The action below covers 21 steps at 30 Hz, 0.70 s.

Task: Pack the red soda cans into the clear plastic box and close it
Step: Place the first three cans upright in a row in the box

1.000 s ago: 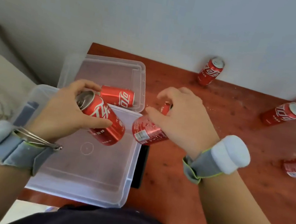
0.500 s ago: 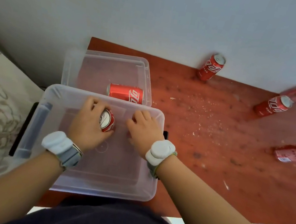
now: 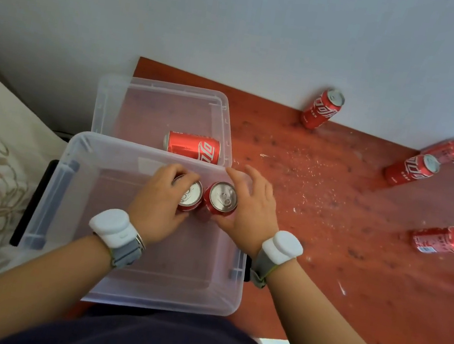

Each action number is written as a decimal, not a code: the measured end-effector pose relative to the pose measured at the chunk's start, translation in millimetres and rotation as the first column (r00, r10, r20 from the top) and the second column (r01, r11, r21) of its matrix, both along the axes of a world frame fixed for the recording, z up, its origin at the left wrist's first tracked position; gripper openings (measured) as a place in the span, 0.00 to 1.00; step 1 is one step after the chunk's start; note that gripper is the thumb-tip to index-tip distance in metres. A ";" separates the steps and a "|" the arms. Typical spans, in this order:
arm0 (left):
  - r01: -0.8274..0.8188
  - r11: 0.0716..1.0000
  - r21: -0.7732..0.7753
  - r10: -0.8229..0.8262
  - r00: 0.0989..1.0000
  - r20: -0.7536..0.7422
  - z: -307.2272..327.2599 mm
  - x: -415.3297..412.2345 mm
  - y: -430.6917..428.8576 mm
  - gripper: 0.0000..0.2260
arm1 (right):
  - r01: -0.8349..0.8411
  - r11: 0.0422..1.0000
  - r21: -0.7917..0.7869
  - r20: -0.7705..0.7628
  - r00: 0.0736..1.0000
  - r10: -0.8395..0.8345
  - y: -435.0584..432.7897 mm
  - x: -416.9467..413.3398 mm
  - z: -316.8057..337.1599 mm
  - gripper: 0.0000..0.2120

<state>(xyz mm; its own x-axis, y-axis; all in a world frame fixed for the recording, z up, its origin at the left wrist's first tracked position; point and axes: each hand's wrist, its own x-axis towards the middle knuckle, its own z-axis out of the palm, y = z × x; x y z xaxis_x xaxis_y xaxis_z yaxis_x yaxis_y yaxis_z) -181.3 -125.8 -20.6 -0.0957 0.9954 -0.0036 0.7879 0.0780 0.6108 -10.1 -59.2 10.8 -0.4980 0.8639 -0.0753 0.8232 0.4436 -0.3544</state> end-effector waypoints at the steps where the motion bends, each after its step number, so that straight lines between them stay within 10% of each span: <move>1: 0.000 0.999 -0.033 -0.001 1.000 -0.022 1.3 -0.5 2.0 0.31 | 0.027 0.992 -0.123 -0.046 0.998 -0.033 -0.2 0.6 -4.0 0.43; 7: 0.071 0.988 -0.135 -0.084 0.992 -0.092 12.0 -8.5 0.8 0.35 | 0.027 0.962 -0.271 0.068 0.998 -0.009 17.4 -1.2 -8.4 0.49; 15: -0.115 0.977 0.181 0.104 0.992 0.066 58.6 -41.8 39.7 0.14 | 0.062 0.978 -0.197 0.209 0.978 -0.020 11.1 -9.8 -7.0 0.49; 21: 0.085 0.928 -0.363 -0.219 0.913 -0.345 30.0 -42.6 136.2 0.29 | 0.095 0.975 -0.202 0.246 0.968 -0.044 9.3 -12.7 -0.5 0.48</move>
<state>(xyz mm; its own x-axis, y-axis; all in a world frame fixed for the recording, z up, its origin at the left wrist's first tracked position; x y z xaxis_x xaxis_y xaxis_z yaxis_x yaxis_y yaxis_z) -223.9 10.4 9.3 -0.0038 0.9436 -0.3310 0.9697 0.0843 0.2292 -22.9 -49.9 10.3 -0.3824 0.8474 -0.3684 0.9213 0.3189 -0.2226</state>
